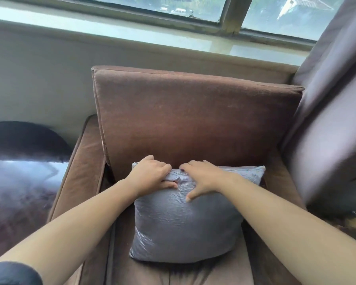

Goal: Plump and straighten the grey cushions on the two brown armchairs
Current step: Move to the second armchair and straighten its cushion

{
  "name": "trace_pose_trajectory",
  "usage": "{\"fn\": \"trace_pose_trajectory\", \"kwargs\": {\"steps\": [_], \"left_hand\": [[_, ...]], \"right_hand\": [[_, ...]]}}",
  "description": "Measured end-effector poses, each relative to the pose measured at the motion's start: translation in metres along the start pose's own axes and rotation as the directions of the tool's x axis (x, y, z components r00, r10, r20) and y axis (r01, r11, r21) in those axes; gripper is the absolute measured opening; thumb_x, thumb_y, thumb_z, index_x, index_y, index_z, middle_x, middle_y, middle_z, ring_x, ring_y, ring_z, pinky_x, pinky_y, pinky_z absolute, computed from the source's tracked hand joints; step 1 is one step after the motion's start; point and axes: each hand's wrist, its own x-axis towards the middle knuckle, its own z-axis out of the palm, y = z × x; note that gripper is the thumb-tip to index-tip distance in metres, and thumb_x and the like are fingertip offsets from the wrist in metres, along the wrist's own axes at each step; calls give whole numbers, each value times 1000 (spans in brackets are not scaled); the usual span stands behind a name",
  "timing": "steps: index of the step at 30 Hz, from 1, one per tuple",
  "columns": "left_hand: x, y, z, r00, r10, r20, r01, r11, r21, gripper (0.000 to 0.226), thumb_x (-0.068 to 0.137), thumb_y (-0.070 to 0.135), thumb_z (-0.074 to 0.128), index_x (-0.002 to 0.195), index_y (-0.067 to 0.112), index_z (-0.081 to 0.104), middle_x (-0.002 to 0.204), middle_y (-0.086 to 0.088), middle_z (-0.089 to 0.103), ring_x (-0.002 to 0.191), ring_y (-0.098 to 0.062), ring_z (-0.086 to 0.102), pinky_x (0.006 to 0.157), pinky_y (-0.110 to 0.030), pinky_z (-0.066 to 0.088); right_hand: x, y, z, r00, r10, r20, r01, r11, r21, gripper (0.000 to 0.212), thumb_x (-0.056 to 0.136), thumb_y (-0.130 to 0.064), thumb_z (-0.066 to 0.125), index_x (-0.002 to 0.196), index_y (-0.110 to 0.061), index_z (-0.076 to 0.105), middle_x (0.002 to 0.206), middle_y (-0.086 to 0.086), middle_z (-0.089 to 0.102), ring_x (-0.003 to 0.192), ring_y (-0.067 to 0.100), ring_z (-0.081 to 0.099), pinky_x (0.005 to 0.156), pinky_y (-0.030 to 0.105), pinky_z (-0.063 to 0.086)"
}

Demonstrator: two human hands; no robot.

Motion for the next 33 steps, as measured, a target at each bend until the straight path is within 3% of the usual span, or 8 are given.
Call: {"fn": "trace_pose_trajectory", "kwargs": {"steps": [3, 7, 9, 11, 14, 16, 23, 33], "left_hand": [[-22, -2, -1, 987, -134, -87, 136, 991, 13, 52, 93, 63, 46, 77, 15, 57, 66, 5, 62, 61, -20, 61, 77, -36, 41], [-68, 5, 4, 828, -542, -143, 536, 840, -85, 81, 80, 70, 55, 133, 9, 53, 138, -10, 56, 134, -30, 47, 110, -56, 32], [-79, 23, 8, 668, -738, -92, 679, 656, -331, 103, 73, 72, 61, 148, 6, 33, 154, -15, 37, 145, -30, 32, 118, -54, 26], [-84, 45, 13, 486, -871, 75, 695, 333, -637, 118, 68, 66, 71, 155, 8, 17, 161, -8, 25, 149, -20, 25, 122, -46, 25], [-92, 80, 22, 425, -827, 369, 624, -27, -781, 121, 68, 46, 86, 158, 30, 6, 152, 32, 31, 139, 8, 35, 118, -34, 34], [-97, 93, 33, 412, -814, 409, 621, -78, -780, 113, 72, 33, 88, 155, 38, 11, 138, 46, 40, 128, 14, 44, 111, -29, 41], [-114, 94, 54, 393, -725, 565, 714, -146, -685, 126, 64, 50, 88, 155, 38, 2, 149, 23, 37, 136, -6, 44, 112, -36, 39], [-160, 120, 108, 205, -609, 766, 891, -208, -403, 126, 50, 73, 82, 150, 41, 11, 148, 8, 51, 133, -21, 51, 111, -45, 42]], "right_hand": [[22, -46, 17, 989, -83, -124, 89, 995, 45, 77, 63, -58, 83, 113, -14, 44, 113, 5, 57, 107, 27, 56, 91, 44, 44], [38, -63, 24, 986, -23, -163, 26, 1000, 12, 86, 62, -65, 80, 122, -16, 43, 118, 6, 53, 111, 28, 51, 84, 45, 42], [41, -64, 22, 992, -18, -125, 18, 1000, -5, 83, 63, -65, 79, 121, -17, 45, 118, 6, 50, 113, 29, 48, 85, 45, 42], [45, -63, 19, 993, -13, -115, 13, 1000, 0, 73, 66, -60, 80, 113, -15, 48, 115, 6, 48, 111, 28, 47, 82, 42, 41], [46, -57, 18, 993, -16, -118, 22, 998, 55, 58, 70, -52, 81, 93, -17, 41, 96, -2, 46, 97, 27, 50, 73, 37, 34], [42, -56, 23, 993, 7, -120, 5, 995, 97, 55, 73, -47, 81, 89, -16, 38, 81, -5, 47, 83, 26, 49, 69, 37, 31], [37, -29, 30, 971, 115, -208, -28, 924, 381, 33, 71, -30, 79, 91, -14, 59, 92, 0, 68, 92, 25, 63, 80, 40, 51], [20, 12, 30, 952, 232, -200, -84, 825, 559, 30, 69, -22, 86, 92, -18, 67, 90, -8, 72, 89, 12, 65, 75, 25, 46]]}}
